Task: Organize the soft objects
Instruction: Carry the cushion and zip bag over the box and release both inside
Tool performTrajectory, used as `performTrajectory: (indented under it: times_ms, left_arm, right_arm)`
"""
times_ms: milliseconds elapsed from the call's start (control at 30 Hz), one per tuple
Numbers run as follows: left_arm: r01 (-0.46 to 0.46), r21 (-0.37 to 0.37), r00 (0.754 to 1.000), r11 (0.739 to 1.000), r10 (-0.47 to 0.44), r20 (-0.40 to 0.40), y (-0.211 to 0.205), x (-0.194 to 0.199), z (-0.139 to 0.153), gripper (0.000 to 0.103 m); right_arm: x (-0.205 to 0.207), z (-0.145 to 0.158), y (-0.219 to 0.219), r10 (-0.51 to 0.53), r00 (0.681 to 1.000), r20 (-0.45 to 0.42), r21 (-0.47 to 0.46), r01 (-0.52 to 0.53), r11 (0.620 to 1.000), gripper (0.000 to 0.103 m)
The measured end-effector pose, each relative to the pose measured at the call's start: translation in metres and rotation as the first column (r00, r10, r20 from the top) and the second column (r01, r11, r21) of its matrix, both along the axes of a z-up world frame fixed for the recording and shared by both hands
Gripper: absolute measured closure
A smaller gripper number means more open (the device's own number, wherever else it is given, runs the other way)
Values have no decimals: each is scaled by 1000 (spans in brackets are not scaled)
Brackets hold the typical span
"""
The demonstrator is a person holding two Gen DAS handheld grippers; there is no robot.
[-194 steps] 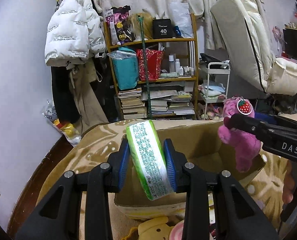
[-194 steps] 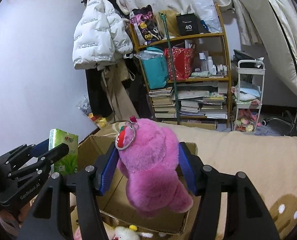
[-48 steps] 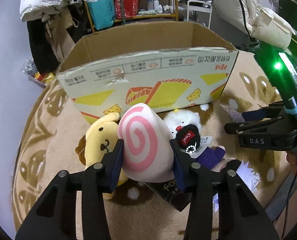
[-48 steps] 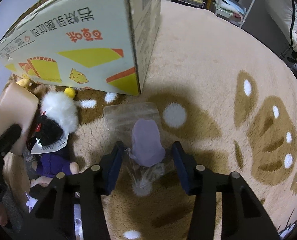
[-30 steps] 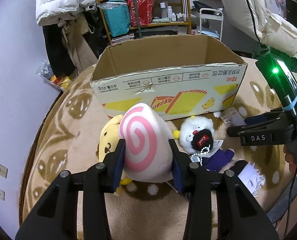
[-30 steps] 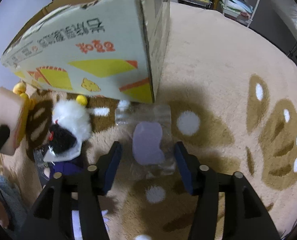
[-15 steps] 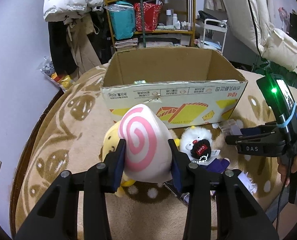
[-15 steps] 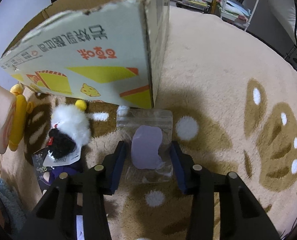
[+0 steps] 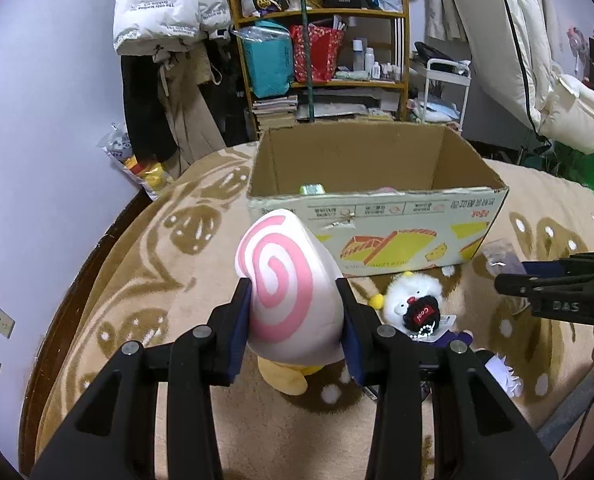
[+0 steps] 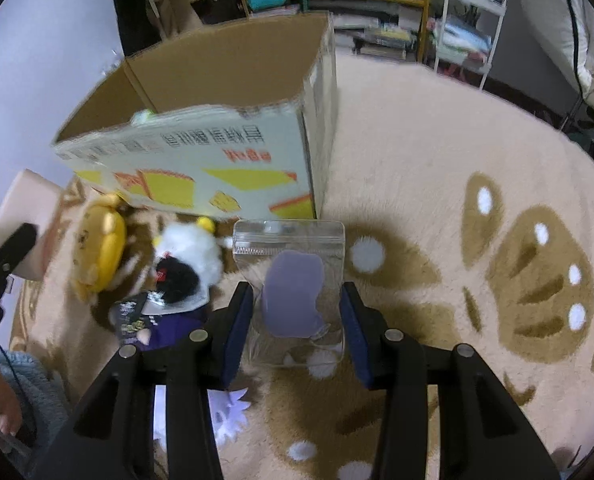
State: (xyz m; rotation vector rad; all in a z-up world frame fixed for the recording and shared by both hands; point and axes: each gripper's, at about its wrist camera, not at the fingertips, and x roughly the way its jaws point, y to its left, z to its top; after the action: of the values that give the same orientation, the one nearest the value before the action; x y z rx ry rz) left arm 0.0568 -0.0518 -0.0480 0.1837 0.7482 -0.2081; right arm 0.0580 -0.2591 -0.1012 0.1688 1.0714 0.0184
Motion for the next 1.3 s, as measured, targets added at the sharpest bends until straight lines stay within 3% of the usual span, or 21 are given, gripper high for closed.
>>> performTrajectory:
  times_ms: [267,533,833,1100,1300]
  left_arm:
    - [-41,18,996,999,40,82,10,-2,13,65]
    - [-51,0,990,999,51,128,14,-3,20,65]
    - [-57,-20,975,998,60,212,16,-4,35,65]
    - [-54,-43,949,998,64,310,12,9,52,65]
    - [-49,-43,938,998,61,341,6,24,58,65]
  right_arm:
    - [-20,40,1,-6,985,172,4,5,1000,56]
    - [-20,61,2,-10,959,284,13,6,1000,56]
    - [-24,90,13,2,899,438,-35,15,999,56]
    - [-13,102,22,26,858,513,-85,21,996,56]
    - [-3,103,24,33,824,566,-120,43,992,56]
